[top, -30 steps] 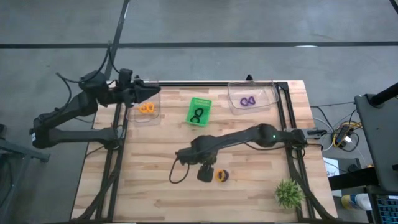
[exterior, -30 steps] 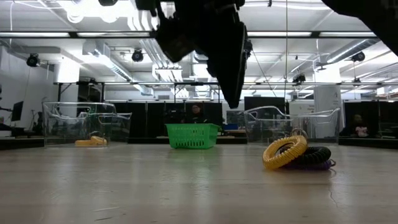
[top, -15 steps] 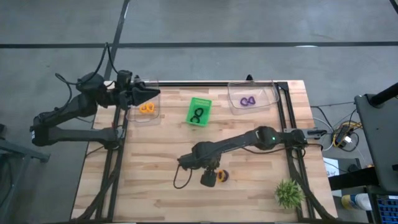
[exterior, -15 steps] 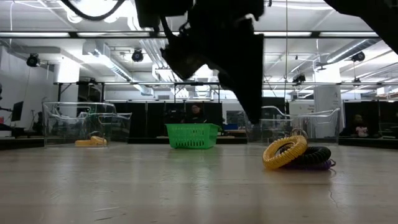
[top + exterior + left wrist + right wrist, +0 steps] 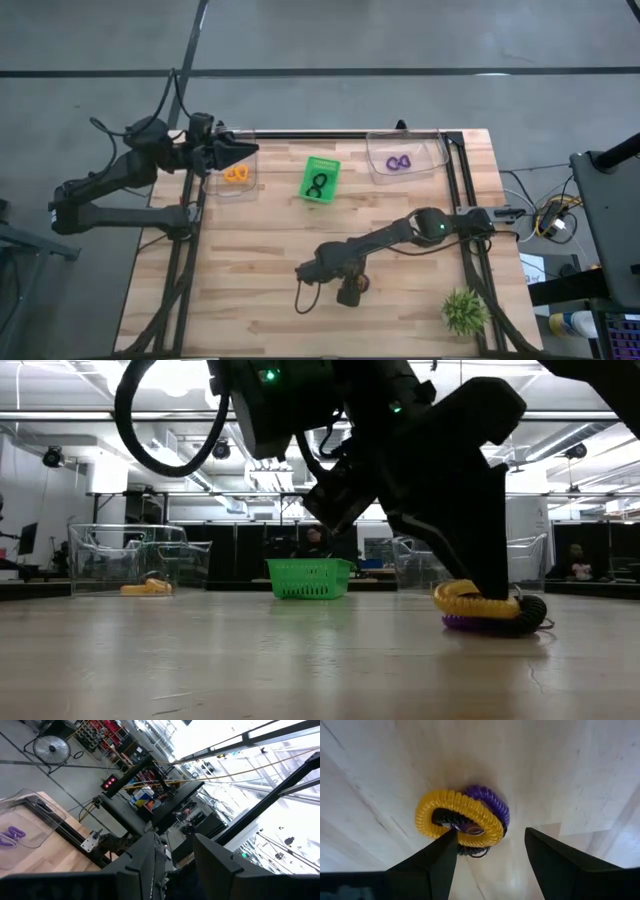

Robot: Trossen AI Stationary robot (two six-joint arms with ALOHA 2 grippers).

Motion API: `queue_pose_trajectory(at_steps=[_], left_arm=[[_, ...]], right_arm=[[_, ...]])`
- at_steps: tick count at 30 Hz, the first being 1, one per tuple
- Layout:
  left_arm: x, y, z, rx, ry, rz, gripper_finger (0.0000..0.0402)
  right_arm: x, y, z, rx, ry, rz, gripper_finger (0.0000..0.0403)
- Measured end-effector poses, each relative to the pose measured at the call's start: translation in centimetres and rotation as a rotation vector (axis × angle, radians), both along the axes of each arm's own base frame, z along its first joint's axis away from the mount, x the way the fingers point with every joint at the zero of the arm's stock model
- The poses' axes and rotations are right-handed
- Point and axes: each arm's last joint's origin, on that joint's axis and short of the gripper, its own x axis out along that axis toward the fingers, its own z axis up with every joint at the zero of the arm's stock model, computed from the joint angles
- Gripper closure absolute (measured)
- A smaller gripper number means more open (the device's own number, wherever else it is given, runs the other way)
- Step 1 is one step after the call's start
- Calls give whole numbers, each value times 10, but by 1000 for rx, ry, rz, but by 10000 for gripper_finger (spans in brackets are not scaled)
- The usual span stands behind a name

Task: Sort spring keychains
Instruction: Put the yellow spring keychain into the left transparent bin

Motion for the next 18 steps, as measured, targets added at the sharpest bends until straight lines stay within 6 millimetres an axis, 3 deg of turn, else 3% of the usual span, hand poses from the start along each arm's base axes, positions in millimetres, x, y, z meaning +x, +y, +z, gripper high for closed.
queue_pose_trajectory(at_steps=[5, 9, 12, 18], left_arm=[[2, 1, -2, -3, 9, 0, 273], [5, 2, -4, -6, 19, 0, 273], [7, 2, -5, -8, 26, 0, 273], [8, 3, -6, -9, 31, 1, 273]], right_arm=[[0, 0, 0, 2, 1, 7, 184], [2, 1, 4, 11, -19, 14, 210], [3, 1, 5, 17, -25, 17, 253], [4, 2, 5, 67, -34, 23, 379]])
